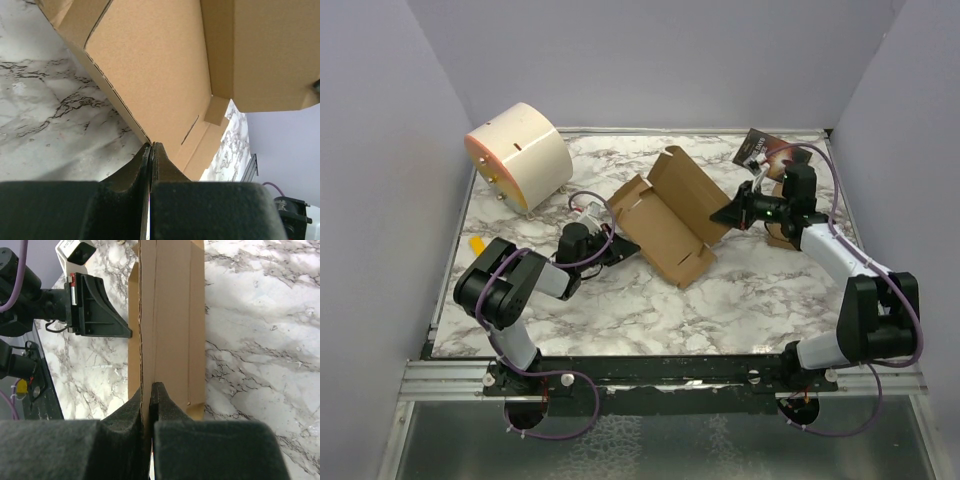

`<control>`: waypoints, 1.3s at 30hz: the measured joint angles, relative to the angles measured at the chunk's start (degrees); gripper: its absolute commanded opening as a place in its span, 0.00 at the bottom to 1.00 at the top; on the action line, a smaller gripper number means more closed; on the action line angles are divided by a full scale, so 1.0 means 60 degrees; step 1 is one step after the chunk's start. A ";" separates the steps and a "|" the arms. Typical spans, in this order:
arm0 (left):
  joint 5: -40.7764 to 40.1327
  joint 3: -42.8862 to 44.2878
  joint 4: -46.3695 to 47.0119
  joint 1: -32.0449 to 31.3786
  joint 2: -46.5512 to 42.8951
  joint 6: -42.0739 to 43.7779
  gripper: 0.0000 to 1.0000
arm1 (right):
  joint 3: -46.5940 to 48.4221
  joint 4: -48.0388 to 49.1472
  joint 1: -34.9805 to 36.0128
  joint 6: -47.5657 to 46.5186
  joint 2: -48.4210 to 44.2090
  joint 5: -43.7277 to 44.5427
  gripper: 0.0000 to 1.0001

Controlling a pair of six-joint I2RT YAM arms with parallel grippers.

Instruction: Fold the paper box

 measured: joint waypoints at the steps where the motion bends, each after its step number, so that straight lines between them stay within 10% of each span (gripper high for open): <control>1: -0.0055 0.0000 -0.0098 0.0000 0.0000 0.0018 0.00 | 0.0000 -0.0004 -0.0047 0.0000 -0.0007 -0.0004 0.01; 25: -0.0576 0.0506 -0.2499 -0.0109 -0.0408 0.1064 0.00 | 0.0306 -0.0058 -0.0652 -0.0255 0.1741 0.0106 0.21; 39: -0.0590 0.0630 -0.2914 -0.0109 -0.0408 0.1202 0.00 | 0.0419 0.0211 -0.0739 0.0153 0.2164 -0.0073 0.01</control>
